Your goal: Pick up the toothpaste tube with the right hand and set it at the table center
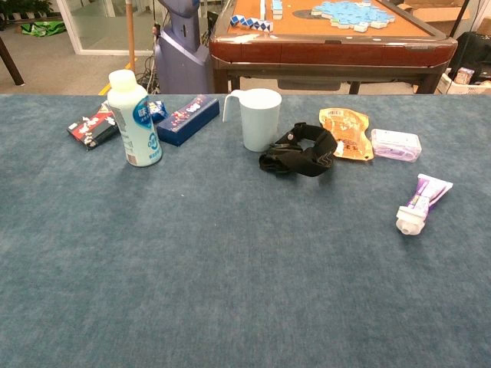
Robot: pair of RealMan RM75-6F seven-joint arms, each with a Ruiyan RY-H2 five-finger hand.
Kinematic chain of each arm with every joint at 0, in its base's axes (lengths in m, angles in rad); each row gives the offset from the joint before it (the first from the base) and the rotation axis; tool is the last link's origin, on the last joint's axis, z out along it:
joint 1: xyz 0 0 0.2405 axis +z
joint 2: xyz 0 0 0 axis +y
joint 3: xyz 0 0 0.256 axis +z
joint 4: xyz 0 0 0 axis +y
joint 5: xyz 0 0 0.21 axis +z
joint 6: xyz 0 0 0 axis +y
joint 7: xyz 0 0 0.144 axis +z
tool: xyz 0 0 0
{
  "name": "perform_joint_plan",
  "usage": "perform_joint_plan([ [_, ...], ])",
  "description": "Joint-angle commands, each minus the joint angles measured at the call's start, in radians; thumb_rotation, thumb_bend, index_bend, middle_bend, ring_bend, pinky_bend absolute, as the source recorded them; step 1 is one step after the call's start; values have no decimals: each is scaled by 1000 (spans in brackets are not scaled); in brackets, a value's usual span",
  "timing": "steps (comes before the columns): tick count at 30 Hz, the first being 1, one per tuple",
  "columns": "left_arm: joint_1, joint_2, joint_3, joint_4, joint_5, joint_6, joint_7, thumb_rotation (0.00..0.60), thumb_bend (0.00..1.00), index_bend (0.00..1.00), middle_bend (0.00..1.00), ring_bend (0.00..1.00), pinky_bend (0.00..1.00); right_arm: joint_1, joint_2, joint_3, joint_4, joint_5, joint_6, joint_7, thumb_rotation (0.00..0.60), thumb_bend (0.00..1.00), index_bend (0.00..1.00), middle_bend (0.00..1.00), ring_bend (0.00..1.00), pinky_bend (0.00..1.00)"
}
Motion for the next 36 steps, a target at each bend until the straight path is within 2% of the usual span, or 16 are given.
perform_joint_plan([
  [1,1,0,0,1,1,2,-2,600,355,36,207,173,233,1,2,-2,-1,-4,-2,3,600,188,168,312,143,153],
  [8,8,7,4,-3,8,10,-7,600,355,37,207,173,232,17,10,-12,-2,-33,-25,16,600,188,168,312,144,153],
  [12,12,8,7,-4,14,15,-10,600,355,37,207,173,232,60,17,-14,-5,-58,-84,-1,600,188,168,312,143,153],
  [17,13,8,9,-5,23,17,-16,600,355,37,206,173,232,135,-5,4,6,-62,-179,-30,600,129,168,312,144,153],
  [23,18,16,10,-8,27,24,-26,600,355,37,206,173,232,237,-93,33,87,-22,-310,-76,600,8,168,312,143,153],
  [26,22,18,13,-7,27,27,-31,600,356,37,206,173,232,279,-144,40,146,0,-364,-104,600,0,168,301,144,153],
  [31,33,21,14,-1,21,36,-41,600,355,37,206,173,232,319,-239,44,260,-3,-372,-169,600,0,163,254,139,152],
  [36,37,23,15,4,22,37,-50,600,355,37,206,173,232,344,-324,39,355,-6,-374,-189,600,0,35,165,87,148],
])
